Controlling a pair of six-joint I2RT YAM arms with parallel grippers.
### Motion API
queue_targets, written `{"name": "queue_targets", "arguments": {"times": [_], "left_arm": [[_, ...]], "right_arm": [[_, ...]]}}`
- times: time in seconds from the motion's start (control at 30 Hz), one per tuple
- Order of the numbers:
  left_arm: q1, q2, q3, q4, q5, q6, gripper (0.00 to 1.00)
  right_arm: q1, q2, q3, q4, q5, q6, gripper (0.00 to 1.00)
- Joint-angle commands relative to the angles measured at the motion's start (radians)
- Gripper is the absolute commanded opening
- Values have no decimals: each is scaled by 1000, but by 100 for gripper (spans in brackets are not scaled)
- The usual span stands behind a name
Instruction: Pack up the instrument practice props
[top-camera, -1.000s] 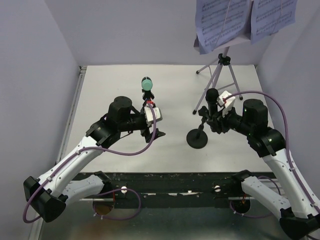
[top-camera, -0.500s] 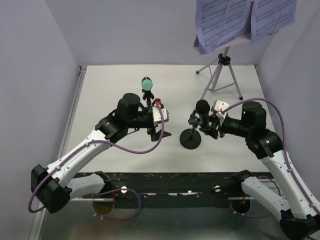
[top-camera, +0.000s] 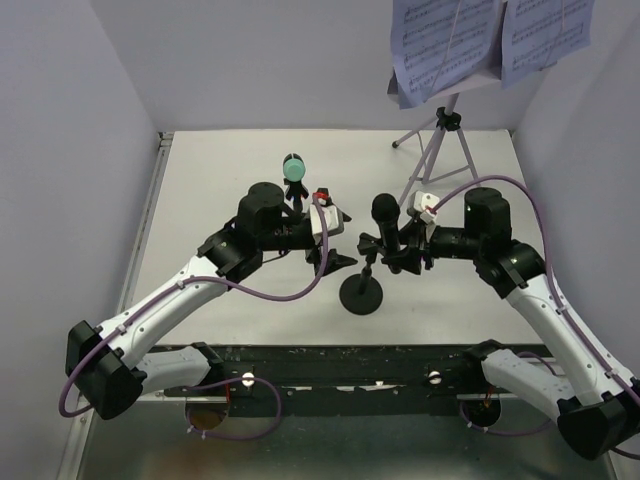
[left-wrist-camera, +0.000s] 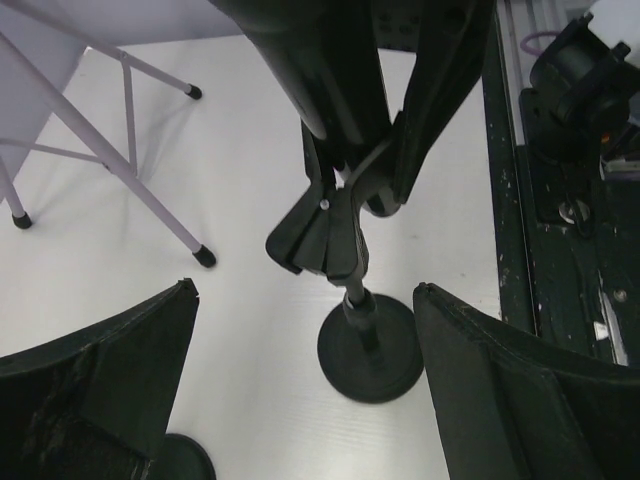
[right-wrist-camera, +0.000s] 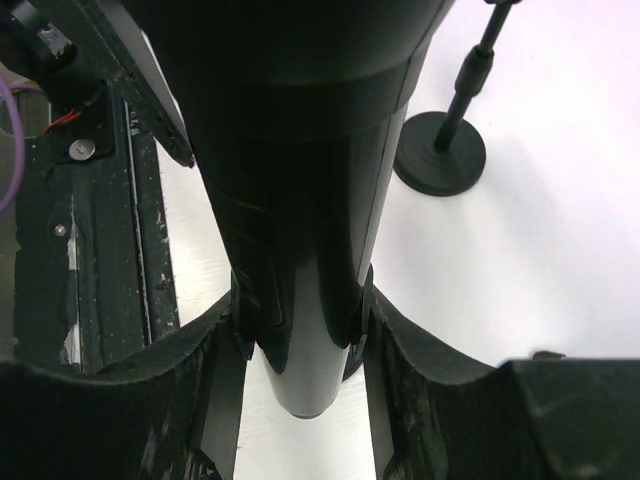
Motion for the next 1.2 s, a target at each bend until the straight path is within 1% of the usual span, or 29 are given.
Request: {"name": "queue_targets", "arguments": {"times": [0.0, 0.1, 0.27, 0.37, 0.5, 0.63, 0.7, 0.8, 0.9, 0.93, 0.97, 1.03, 1.1, 1.17], "left_arm": [[-6, 7, -58, 185, 28, -136, 99], [-7, 12, -95, 254, 31, -164, 99], [-4, 48, -74, 247, 83, -118, 99], [0, 96, -5, 176, 152, -36, 99], [3, 157, 115, -3, 213, 87, 93], [6, 199, 158, -45, 245, 100, 83], [11, 200, 153, -42, 249, 95, 83], [11, 202, 150, -57, 249, 110, 86], [11, 217, 172, -128, 249, 178, 93], [11, 223, 184, -155, 242, 201, 97], [9, 234, 193, -171, 233, 211, 99], [9, 254, 213, -204, 242, 227, 99], [9, 268, 222, -194, 261, 210, 98], [8, 272, 212, -154, 273, 178, 94]], "right_arm": [[25, 28, -7, 5, -91, -17, 21], [31, 39, 2, -4, -95, -23, 21], [35, 47, -4, -18, -102, -43, 21], [34, 48, -8, -10, -97, -35, 21], [35, 50, -8, -8, -86, -44, 21], [35, 50, -19, 14, -82, -29, 21], [34, 47, -27, 31, -71, -8, 21], [34, 42, -31, 38, -66, 3, 21], [35, 43, -33, 35, -56, 8, 21], [35, 42, -36, 35, -53, 6, 21], [34, 42, -36, 35, -53, 5, 21], [34, 43, -34, 36, -51, 8, 21], [34, 42, -31, 36, -46, 9, 21], [34, 40, -33, 33, -39, 6, 21]]}}
